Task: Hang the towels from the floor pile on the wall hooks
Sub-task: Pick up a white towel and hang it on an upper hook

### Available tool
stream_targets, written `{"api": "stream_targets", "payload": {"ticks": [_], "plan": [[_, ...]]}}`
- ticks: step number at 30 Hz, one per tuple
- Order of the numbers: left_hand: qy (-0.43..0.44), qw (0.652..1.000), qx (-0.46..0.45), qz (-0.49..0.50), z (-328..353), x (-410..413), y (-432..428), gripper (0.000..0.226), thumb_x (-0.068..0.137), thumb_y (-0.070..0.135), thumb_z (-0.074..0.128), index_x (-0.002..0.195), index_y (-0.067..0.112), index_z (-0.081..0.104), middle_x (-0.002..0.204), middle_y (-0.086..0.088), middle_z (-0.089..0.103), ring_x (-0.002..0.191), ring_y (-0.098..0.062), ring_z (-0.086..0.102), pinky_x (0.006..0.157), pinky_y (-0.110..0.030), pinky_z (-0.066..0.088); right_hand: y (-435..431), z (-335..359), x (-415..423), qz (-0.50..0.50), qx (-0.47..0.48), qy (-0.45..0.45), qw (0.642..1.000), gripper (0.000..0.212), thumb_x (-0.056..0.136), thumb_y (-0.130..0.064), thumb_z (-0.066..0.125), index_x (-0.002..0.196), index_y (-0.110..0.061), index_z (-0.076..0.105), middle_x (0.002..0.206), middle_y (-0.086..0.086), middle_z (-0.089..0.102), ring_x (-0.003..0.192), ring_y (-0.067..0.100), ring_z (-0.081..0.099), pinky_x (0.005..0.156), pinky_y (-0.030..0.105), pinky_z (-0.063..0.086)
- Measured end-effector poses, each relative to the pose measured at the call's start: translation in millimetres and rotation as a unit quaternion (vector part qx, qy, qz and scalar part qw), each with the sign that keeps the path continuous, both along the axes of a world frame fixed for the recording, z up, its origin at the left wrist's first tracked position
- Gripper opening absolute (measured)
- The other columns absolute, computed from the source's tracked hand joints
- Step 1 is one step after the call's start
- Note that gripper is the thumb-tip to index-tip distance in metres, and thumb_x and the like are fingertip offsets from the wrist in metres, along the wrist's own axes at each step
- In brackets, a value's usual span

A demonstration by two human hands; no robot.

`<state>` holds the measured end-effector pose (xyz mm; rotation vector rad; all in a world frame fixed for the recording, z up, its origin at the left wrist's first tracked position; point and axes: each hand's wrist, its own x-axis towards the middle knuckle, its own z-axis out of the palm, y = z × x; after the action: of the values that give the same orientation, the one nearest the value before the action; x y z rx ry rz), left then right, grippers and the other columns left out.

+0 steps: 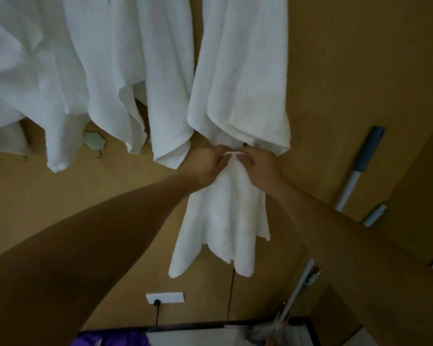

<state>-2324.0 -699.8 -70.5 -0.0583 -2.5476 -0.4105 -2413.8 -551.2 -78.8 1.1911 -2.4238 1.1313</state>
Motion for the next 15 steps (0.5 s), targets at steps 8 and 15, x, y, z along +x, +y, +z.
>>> {"api": "stream_targets", "payload": {"ticks": [8, 15], "plan": [[0.042, 0.993, 0.063, 0.087, 2.5, -25.7, -8.0, 0.028, 0.098, 0.024, 0.049, 0.113, 0.007, 0.065, 0.108, -0.011, 0.069, 0.097, -0.027, 0.064, 0.083, -0.027, 0.044, -11.5, 2.8, -29.7, -0.050, -0.006, 0.078, 0.996, 0.024, 0.096, -0.019, 0.053, 0.103, -0.002, 0.069, 0.103, 0.017, 0.070, 0.100, 0.031, 0.062, 0.092, 0.035, 0.045], [0.092, 0.987, 0.049, 0.119, 7.1, -48.0, -6.6, 0.022, 0.097, 0.021, 0.046, 0.102, 0.007, 0.062, 0.097, -0.011, 0.069, 0.090, -0.026, 0.063, 0.077, -0.027, 0.044, -25.2, 1.7, -56.8, -0.139, 0.006, 0.090, 0.986, 0.054, 0.095, -0.040, 0.034, 0.121, 0.000, 0.059, 0.127, 0.020, 0.059, 0.126, 0.035, 0.048, 0.113, 0.042, 0.028]]}}
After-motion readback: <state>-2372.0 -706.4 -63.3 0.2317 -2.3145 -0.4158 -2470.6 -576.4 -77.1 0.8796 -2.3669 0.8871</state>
